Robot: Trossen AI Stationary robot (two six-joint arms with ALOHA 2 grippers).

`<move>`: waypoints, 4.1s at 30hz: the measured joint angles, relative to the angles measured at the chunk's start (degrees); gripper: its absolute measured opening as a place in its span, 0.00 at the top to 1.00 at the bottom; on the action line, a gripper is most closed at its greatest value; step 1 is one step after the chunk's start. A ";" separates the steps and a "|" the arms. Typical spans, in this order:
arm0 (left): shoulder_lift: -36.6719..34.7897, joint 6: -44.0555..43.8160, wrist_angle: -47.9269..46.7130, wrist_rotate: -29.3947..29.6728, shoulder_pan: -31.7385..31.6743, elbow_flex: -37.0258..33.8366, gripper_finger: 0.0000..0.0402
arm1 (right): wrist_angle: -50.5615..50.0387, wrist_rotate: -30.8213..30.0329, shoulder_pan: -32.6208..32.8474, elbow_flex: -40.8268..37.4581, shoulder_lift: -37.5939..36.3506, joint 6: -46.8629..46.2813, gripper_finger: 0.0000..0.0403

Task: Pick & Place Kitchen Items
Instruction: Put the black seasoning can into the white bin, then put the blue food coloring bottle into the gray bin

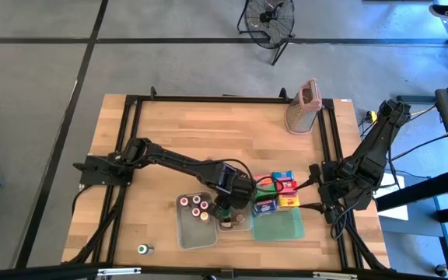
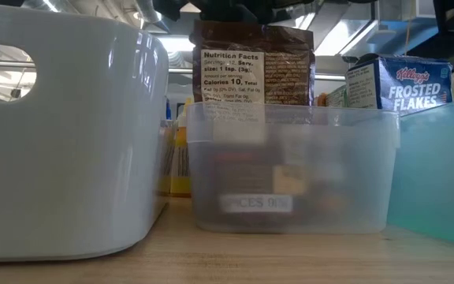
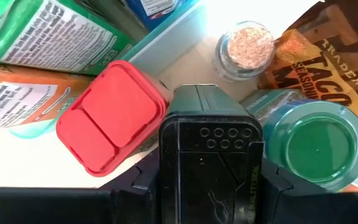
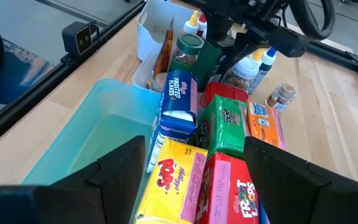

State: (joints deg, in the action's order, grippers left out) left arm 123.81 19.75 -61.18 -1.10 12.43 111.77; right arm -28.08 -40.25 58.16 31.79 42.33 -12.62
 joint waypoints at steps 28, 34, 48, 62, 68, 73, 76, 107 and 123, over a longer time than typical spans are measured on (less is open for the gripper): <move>0.42 -2.99 -0.95 -0.13 0.77 -0.07 0.65 | 0.00 -0.07 0.01 0.00 0.00 0.00 0.32; 0.42 -2.81 -1.62 0.09 0.81 -0.07 0.65 | 0.00 -0.11 0.01 0.00 0.00 0.00 0.32; 0.42 -7.06 -1.83 -0.54 -0.42 0.02 0.59 | 0.02 -0.24 0.00 0.00 0.00 0.04 0.32; 0.39 -5.00 -1.58 0.09 0.03 0.04 0.48 | 0.02 -0.17 -0.01 0.00 0.00 0.00 0.32; 0.39 -3.11 -1.60 0.09 0.74 0.02 0.48 | 0.02 -0.07 0.00 0.00 0.00 0.00 0.32; 0.31 -3.08 -2.90 2.14 0.76 2.25 0.48 | 0.04 -0.07 -0.01 0.00 0.00 0.00 0.32; 0.31 -3.08 -3.98 4.90 0.86 3.74 0.48 | 0.04 -0.07 0.00 0.00 0.00 0.00 0.32; -5.72 -19.75 -28.83 14.15 7.83 16.76 0.49 | 0.11 -0.11 -0.01 0.02 0.04 -0.28 0.32; -27.46 -12.98 -16.10 11.00 -3.21 -14.51 0.49 | -0.04 0.39 -0.01 0.02 0.09 -1.46 0.32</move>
State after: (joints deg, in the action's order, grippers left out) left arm 96.35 6.76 -77.29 9.89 9.21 97.25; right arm -28.12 -39.86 58.15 31.81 42.41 -14.09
